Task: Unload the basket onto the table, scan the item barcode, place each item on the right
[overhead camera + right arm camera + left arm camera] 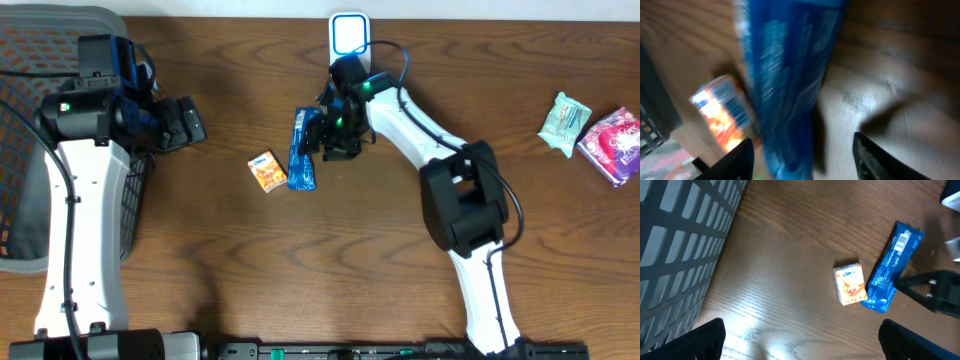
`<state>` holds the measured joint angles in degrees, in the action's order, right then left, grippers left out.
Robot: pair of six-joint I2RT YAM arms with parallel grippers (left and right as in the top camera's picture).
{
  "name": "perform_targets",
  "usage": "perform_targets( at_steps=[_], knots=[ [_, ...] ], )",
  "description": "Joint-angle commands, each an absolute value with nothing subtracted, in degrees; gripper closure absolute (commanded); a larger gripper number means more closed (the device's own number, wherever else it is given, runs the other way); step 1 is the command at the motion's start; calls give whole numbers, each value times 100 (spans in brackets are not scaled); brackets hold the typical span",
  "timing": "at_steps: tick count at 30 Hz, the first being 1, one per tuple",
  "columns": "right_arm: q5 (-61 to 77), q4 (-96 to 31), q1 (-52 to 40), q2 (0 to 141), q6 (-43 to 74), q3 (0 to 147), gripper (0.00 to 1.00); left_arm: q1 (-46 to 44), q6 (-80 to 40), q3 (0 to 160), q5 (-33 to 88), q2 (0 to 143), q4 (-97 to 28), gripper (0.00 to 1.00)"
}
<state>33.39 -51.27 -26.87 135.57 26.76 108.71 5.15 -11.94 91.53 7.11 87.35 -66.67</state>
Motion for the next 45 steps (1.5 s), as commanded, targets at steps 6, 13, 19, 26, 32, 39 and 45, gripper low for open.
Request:
perform_targets(
  at_steps=[6,13,19,26,32,39,45],
  knots=[
    [3795,-4718,-2882,14241,2740,10857,75,530,-1164,9164,659,8733,-6683,2],
    [3092,-4834,-2692,13972,2709,10908,99,530,-1164,9161,659,8733,-6683,2],
    [740,-5638,-2652,12908,2373,11113,99,530,-1164,9164,659,8733,-6683,2],
    [-3190,-6853,-3155,12027,2355,11113,99,530,-1164,9164,659,8733,-6683,2],
    [-4445,-7459,-3271,12261,2808,10960,99,530,-1164,9161,659,8733,-6683,2],
    [-4377,-7389,-3326,12995,3127,10879,99,530,-1164,9161,659,8733,-6683,2],
    [-4141,-7354,-3642,13631,3124,10879,96,530,-1164,9161,659,8733,-6683,2]
  ],
)
